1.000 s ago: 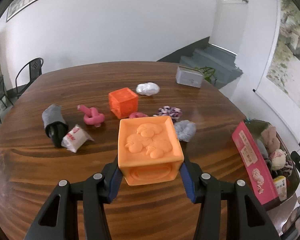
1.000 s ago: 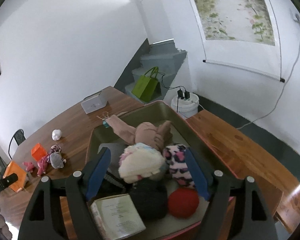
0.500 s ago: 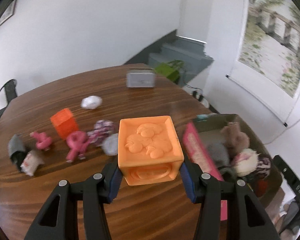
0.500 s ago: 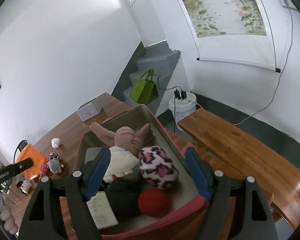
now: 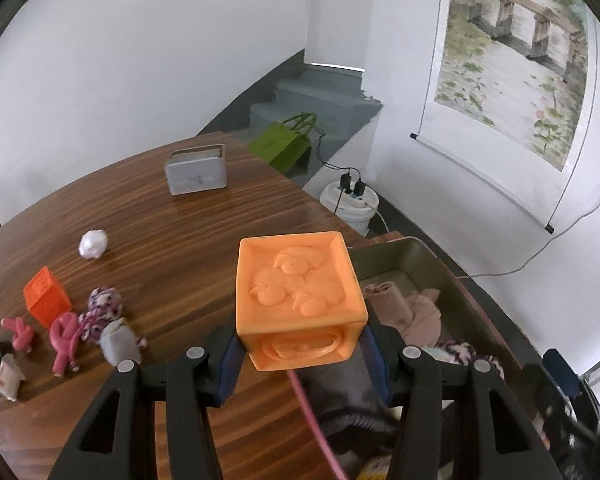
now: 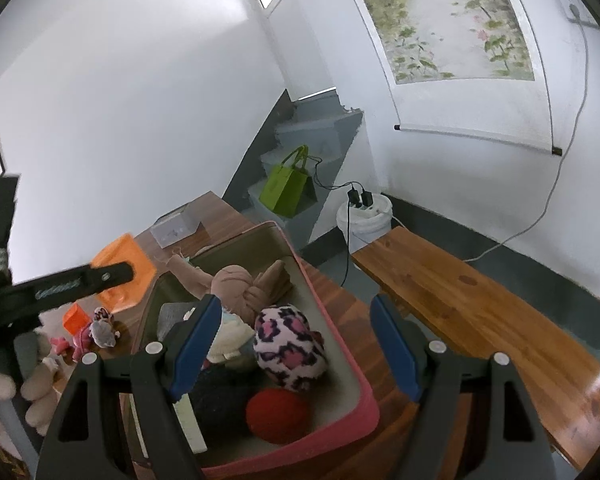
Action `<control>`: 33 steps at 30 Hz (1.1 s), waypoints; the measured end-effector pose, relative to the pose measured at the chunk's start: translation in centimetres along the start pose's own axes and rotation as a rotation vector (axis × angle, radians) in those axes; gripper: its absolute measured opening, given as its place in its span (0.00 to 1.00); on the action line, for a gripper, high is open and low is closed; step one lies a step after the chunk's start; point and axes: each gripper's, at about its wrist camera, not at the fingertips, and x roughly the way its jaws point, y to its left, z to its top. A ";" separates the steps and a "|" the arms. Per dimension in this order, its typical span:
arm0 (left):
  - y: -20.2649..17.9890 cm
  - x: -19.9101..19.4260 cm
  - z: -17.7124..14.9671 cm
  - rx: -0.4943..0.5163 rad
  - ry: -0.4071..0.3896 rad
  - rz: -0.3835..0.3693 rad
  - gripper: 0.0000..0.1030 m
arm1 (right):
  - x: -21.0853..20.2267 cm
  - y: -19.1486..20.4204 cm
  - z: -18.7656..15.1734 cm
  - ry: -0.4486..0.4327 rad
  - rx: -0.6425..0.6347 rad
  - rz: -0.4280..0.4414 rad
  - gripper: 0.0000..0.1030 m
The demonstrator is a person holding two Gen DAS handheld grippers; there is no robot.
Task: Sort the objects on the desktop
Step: 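Carry the yarn ball and orange cube to the grey bin and release them, then return both grippers from the bin to the table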
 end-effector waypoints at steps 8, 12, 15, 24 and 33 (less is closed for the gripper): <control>-1.1 1.2 0.8 0.009 0.017 -0.049 0.58 | 0.5 0.8 -0.3 0.012 -0.009 0.018 0.78; 0.3 0.0 0.9 -0.023 -0.024 -0.034 0.62 | 0.5 1.4 -0.4 0.014 -0.015 0.023 0.78; 2.0 -0.9 0.6 -0.058 -0.036 -0.018 0.62 | 0.4 2.0 -0.5 0.014 -0.021 0.029 0.78; 7.2 -2.2 -1.5 -0.138 -0.019 0.030 0.62 | 0.0 5.8 -0.9 0.014 -0.074 0.071 0.78; 13.6 -4.4 -4.0 -0.217 -0.030 0.123 0.65 | -0.5 10.9 -1.7 0.013 -0.155 0.128 0.79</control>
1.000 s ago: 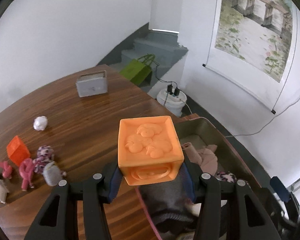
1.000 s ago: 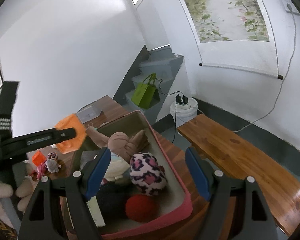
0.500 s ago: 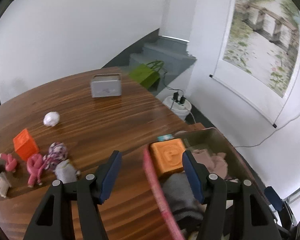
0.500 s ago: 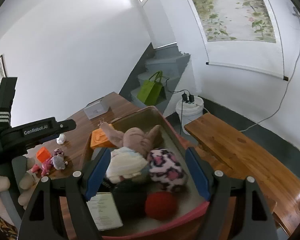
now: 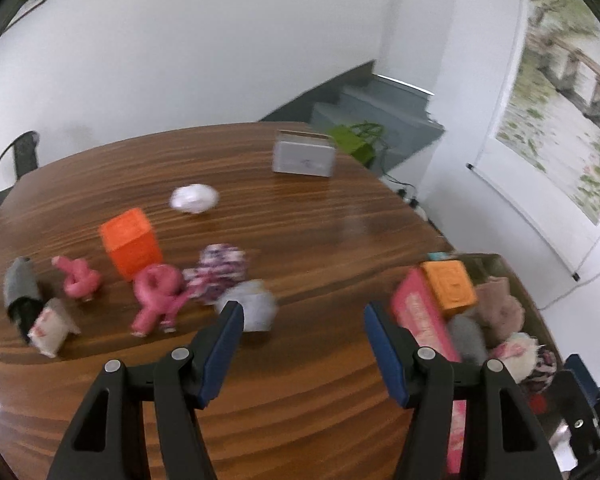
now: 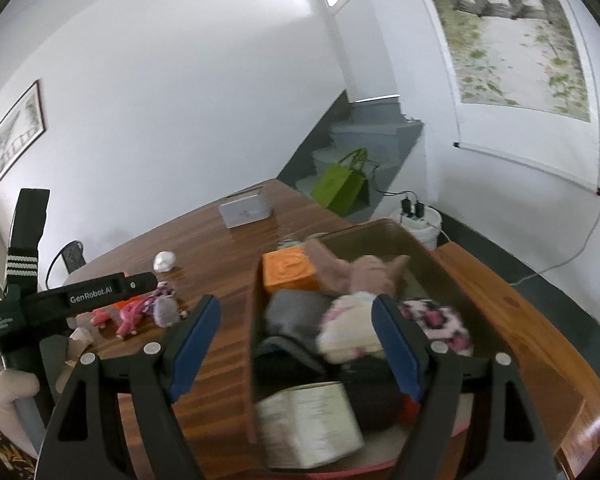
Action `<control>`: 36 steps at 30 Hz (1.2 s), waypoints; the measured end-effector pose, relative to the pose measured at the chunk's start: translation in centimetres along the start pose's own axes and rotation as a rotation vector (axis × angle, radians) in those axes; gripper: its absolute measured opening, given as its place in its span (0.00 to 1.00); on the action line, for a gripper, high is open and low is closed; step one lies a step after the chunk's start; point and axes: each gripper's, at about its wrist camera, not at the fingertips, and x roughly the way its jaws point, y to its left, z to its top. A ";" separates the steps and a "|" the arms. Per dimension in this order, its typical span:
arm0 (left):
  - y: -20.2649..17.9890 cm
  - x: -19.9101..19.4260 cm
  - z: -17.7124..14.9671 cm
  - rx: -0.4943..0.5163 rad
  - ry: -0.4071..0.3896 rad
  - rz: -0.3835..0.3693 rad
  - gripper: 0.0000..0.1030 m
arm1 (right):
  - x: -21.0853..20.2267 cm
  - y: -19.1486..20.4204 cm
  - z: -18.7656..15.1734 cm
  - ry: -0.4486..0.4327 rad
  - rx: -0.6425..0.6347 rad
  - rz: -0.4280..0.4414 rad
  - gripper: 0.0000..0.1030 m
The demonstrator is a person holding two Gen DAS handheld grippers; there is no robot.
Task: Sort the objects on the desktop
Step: 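Return both grippers from the bin to the table, then grasp the grey sock ball with the right gripper while the left grasps the white packet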
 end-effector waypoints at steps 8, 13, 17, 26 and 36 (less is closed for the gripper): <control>8.8 -2.5 -1.8 -0.076 -0.047 0.164 0.77 | 1.2 5.7 -0.4 0.034 -0.078 0.095 0.79; 15.8 -3.6 -3.7 -0.176 -0.026 0.256 0.77 | 3.5 8.9 -0.9 0.106 -0.117 0.156 0.79; 20.8 -4.6 -4.8 -0.291 -0.022 0.297 0.77 | 5.7 11.0 -1.5 0.162 -0.138 0.184 0.79; 24.8 -6.6 -5.5 -0.326 -0.037 0.384 0.77 | 12.1 14.9 -1.4 0.298 -0.160 0.189 0.79; 26.6 -6.9 -5.8 -0.383 -0.024 0.386 0.77 | 17.7 17.1 -1.9 0.364 -0.215 0.134 0.79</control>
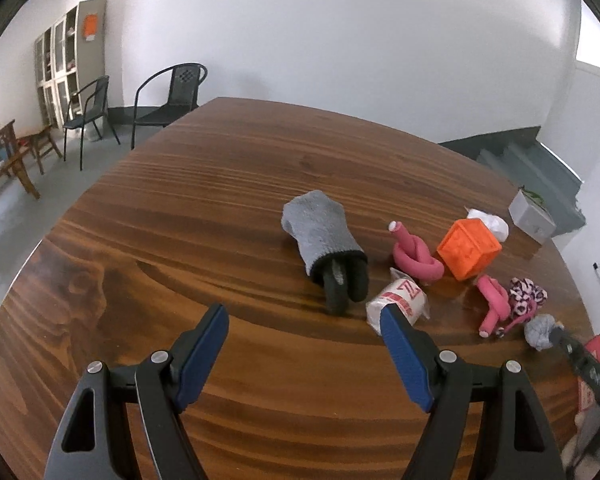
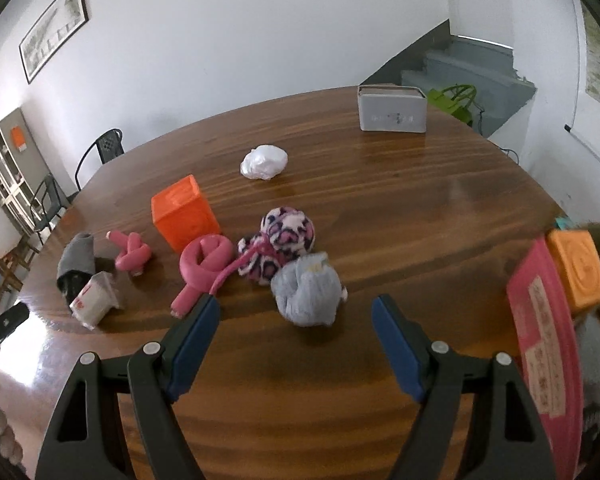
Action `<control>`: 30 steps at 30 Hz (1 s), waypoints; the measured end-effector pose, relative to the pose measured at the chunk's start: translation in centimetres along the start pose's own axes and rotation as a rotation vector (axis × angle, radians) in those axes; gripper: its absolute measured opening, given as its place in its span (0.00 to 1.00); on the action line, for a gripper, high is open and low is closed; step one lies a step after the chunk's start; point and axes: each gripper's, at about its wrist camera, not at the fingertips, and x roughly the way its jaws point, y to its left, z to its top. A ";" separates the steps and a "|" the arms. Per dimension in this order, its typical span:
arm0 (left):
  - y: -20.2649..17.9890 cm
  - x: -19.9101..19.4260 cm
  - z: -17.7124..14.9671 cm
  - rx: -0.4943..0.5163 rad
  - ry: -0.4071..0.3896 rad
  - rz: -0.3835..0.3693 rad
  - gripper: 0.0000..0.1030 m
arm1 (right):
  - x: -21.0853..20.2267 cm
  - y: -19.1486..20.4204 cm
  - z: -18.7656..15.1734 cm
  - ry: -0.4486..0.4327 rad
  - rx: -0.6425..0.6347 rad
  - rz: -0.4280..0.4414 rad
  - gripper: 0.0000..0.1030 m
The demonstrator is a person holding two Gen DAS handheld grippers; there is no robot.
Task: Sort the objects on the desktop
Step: 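Grasp the grey sock ball with the right gripper while the left grasps the white packet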
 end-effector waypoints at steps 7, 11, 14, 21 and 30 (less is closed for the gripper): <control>-0.4 0.3 -0.2 0.011 0.013 -0.012 0.77 | 3.6 -0.1 0.9 0.078 -0.020 -0.015 0.53; -1.4 0.9 -0.3 0.056 0.012 -0.022 0.77 | 3.5 -0.4 0.6 0.086 -0.023 -0.010 0.43; -2.6 1.7 -0.3 0.119 0.004 -0.032 0.77 | 2.7 -0.6 0.6 0.075 -0.013 0.011 0.43; -5.6 3.4 -0.4 0.264 -0.013 -0.056 0.77 | 1.5 -0.4 0.3 0.063 -0.011 0.051 0.43; -7.9 6.4 -0.3 0.381 0.026 -0.069 0.77 | 1.6 -1.0 0.4 0.072 0.014 0.061 0.43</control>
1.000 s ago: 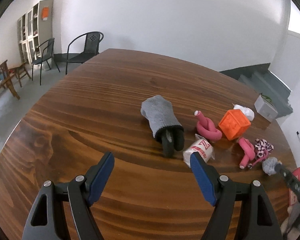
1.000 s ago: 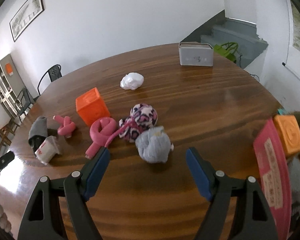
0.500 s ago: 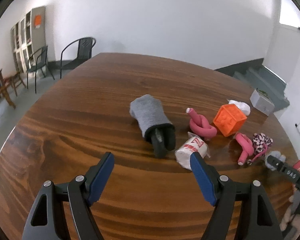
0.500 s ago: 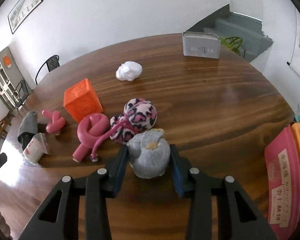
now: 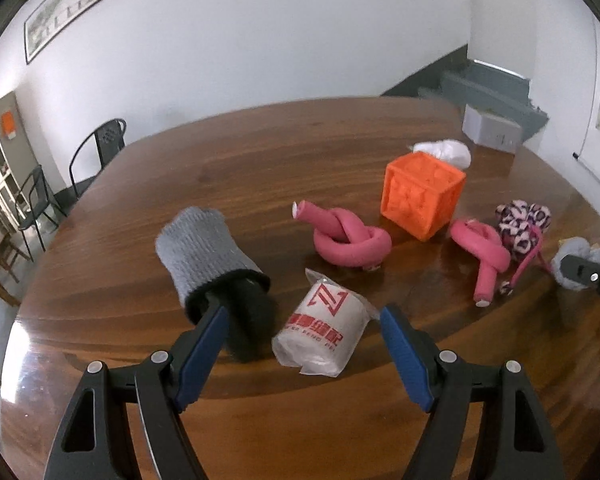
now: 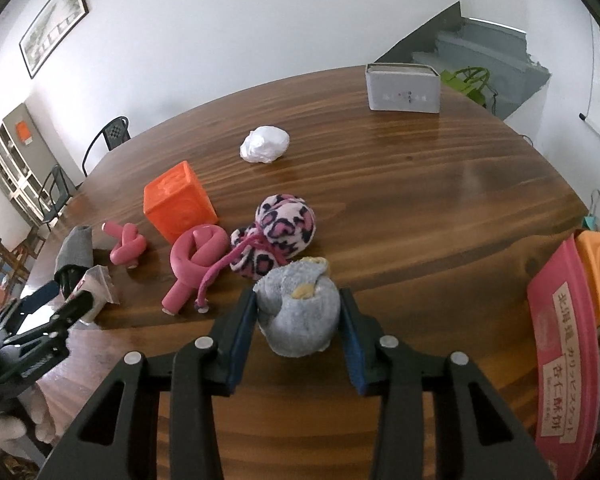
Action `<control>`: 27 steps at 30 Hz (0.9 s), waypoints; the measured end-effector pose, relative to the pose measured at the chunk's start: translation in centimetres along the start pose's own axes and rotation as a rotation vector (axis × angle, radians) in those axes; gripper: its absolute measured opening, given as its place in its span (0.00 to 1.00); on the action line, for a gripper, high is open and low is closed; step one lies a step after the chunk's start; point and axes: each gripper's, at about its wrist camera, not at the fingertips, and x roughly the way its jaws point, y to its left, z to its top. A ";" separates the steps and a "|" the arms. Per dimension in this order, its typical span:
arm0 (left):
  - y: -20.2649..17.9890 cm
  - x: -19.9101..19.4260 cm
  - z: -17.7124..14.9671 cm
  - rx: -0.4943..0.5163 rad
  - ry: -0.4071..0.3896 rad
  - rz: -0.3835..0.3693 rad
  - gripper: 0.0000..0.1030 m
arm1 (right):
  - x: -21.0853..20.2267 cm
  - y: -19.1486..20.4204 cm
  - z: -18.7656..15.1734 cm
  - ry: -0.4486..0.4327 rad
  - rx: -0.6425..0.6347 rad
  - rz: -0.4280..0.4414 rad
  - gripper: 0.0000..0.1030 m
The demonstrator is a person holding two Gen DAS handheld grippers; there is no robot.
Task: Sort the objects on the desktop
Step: 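Grasp the grey sock ball with the right gripper while the left grasps the white packet, then carry the grey sock ball to the grey bin with the right gripper while the left holds the white packet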
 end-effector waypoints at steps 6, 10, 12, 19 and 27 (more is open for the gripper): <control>-0.6 0.0 -0.5 0.019 0.018 -0.019 0.56 | -0.3 0.3 0.0 -0.009 -0.012 0.004 0.43; -1.2 -0.9 -0.8 0.009 0.019 -0.068 0.43 | -0.5 0.4 0.0 -0.017 -0.017 0.006 0.43; -1.4 -1.4 -1.0 0.003 0.019 -0.092 0.41 | -0.8 0.4 0.0 -0.024 -0.014 0.007 0.43; -3.0 -4.6 -1.4 -0.006 -0.019 -0.166 0.41 | -1.9 0.1 0.2 -0.056 0.003 0.024 0.43; -5.6 -8.4 -2.3 -0.044 -0.052 -0.214 0.41 | -3.4 0.4 0.3 -0.101 0.000 0.043 0.43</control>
